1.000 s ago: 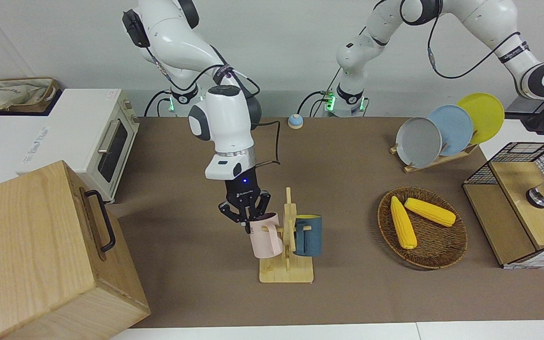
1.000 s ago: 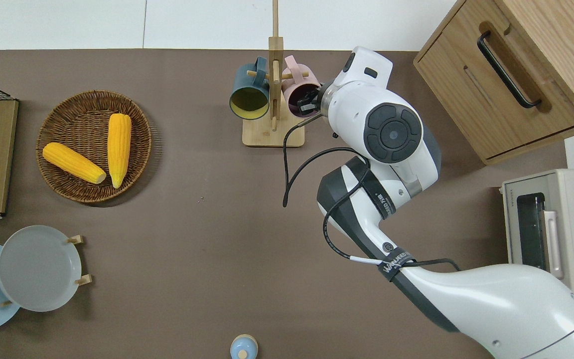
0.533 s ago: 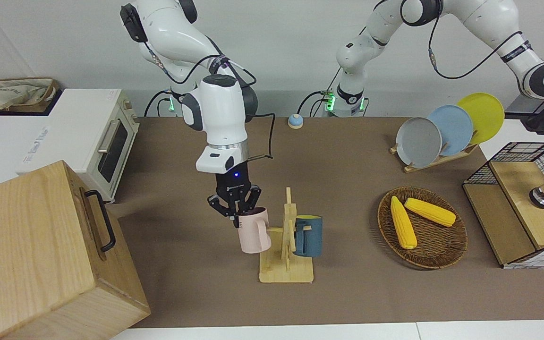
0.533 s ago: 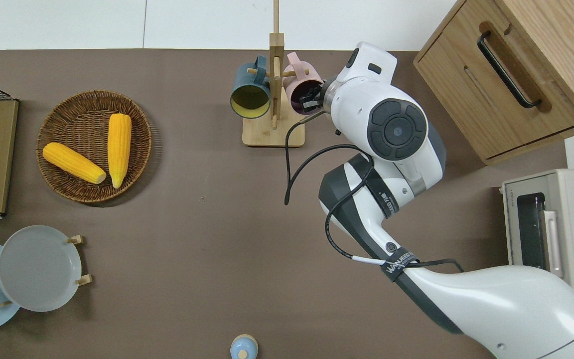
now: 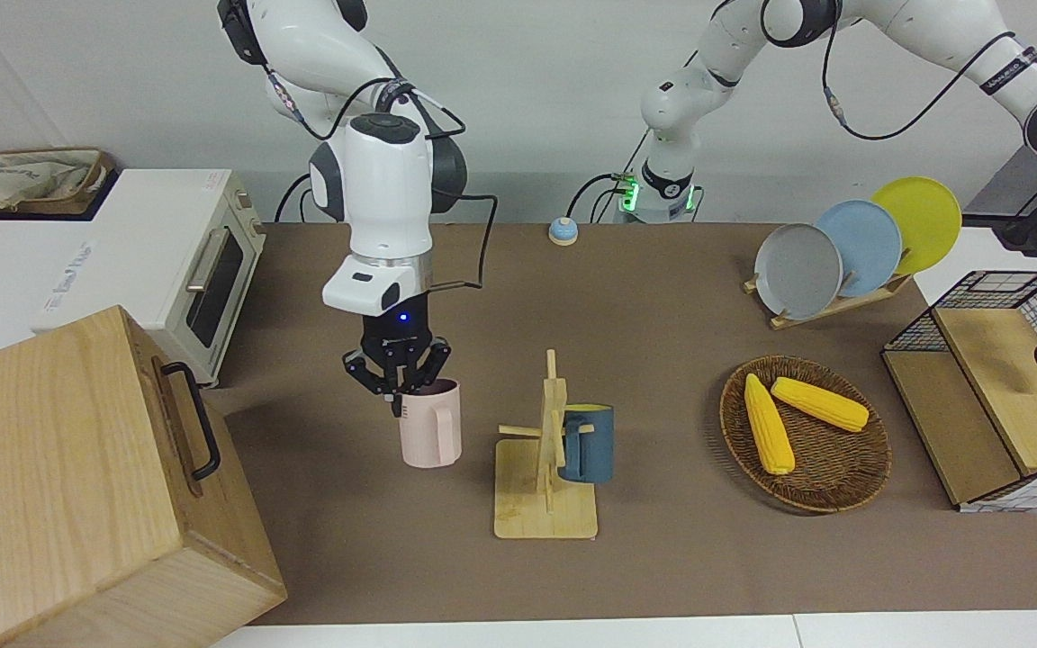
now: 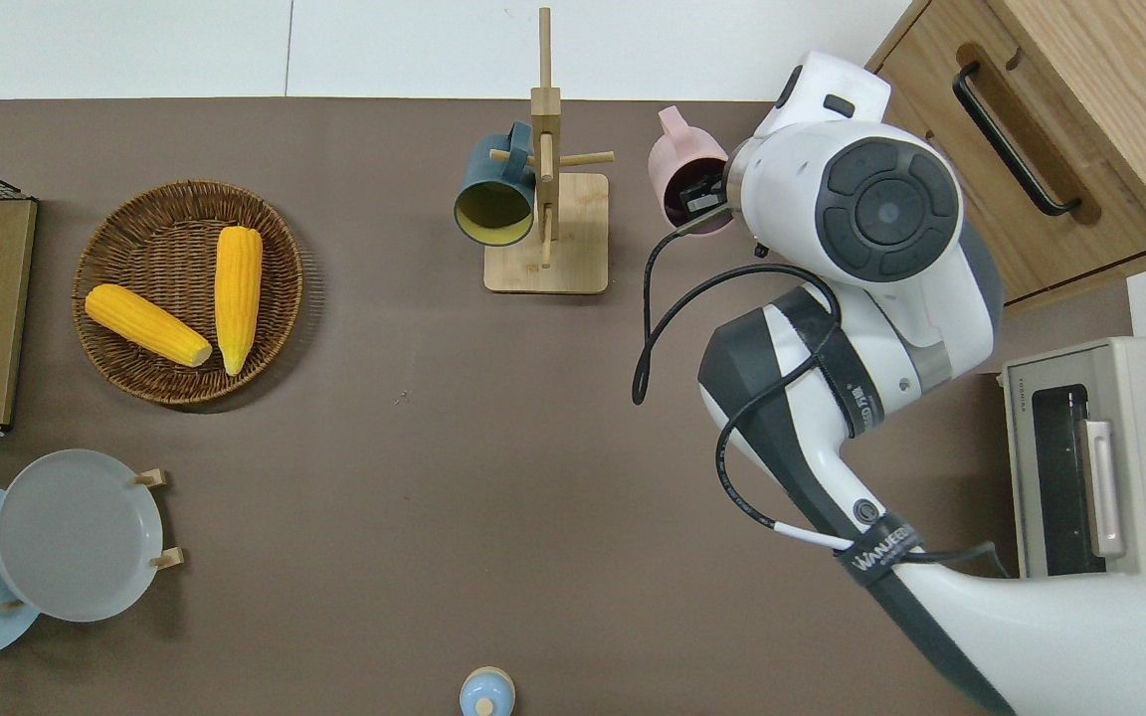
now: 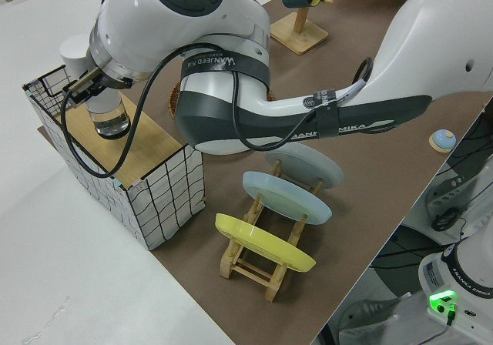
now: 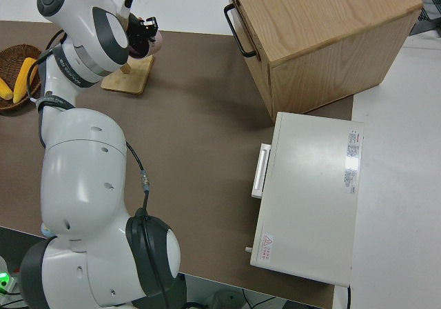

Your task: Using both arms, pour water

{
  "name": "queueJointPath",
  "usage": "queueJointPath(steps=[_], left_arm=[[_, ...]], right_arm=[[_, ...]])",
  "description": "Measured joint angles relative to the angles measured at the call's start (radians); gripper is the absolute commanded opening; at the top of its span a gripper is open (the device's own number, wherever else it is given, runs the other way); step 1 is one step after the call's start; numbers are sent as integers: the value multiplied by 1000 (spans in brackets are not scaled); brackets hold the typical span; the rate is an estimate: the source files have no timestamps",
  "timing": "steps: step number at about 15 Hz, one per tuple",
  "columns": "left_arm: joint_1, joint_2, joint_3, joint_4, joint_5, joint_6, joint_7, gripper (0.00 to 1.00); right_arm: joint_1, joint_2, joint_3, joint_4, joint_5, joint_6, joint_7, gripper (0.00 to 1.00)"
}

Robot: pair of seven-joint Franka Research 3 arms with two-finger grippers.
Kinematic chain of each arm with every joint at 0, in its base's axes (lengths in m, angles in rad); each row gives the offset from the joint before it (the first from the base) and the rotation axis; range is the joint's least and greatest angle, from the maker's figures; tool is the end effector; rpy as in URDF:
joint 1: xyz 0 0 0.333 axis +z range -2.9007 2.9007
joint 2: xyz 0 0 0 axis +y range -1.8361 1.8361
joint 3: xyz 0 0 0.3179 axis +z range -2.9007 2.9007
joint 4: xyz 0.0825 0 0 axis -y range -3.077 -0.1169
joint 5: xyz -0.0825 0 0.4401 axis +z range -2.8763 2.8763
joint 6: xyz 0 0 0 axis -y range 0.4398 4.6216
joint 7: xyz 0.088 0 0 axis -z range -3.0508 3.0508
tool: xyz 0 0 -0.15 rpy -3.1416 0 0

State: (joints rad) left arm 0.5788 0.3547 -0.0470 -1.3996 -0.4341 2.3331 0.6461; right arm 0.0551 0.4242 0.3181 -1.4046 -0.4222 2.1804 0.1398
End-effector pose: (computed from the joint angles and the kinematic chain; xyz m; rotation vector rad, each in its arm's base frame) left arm 0.6900 0.3891 0.5308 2.9280 0.1503 1.0669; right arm 0.7552 0.2231 0.4619 2.8666 0.5214 0.6306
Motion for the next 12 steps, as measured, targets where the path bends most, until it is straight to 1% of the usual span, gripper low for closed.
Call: queueJointPath(steps=[2, 4, 6, 7, 9, 10, 12], left_arm=[[-14, -29, -3, 12, 47, -27, -60, 0], [-38, -71, -6, 17, 121, -74, -152, 0], [-65, -115, -7, 18, 175, -127, -221, 0], [-81, -143, -8, 18, 194, -160, -250, 0], [-92, -176, -11, 18, 215, -203, -277, 0], [-92, -194, -17, 18, 220, -233, -285, 0], [-93, -226, -29, 18, 225, -312, -297, 0]], right_arm=[[-14, -12, 0, 1, 3, -68, -17, 0], [-25, -19, 1, 2, 47, -161, -25, 0], [-32, -28, 2, 3, 117, -265, -36, 0], [-32, -36, 4, 3, 137, -336, -37, 0], [-31, -46, 15, 2, 183, -425, -36, 0], [-30, -49, 20, 1, 214, -458, -23, 0], [-22, -50, 26, -4, 266, -485, 29, 0]])
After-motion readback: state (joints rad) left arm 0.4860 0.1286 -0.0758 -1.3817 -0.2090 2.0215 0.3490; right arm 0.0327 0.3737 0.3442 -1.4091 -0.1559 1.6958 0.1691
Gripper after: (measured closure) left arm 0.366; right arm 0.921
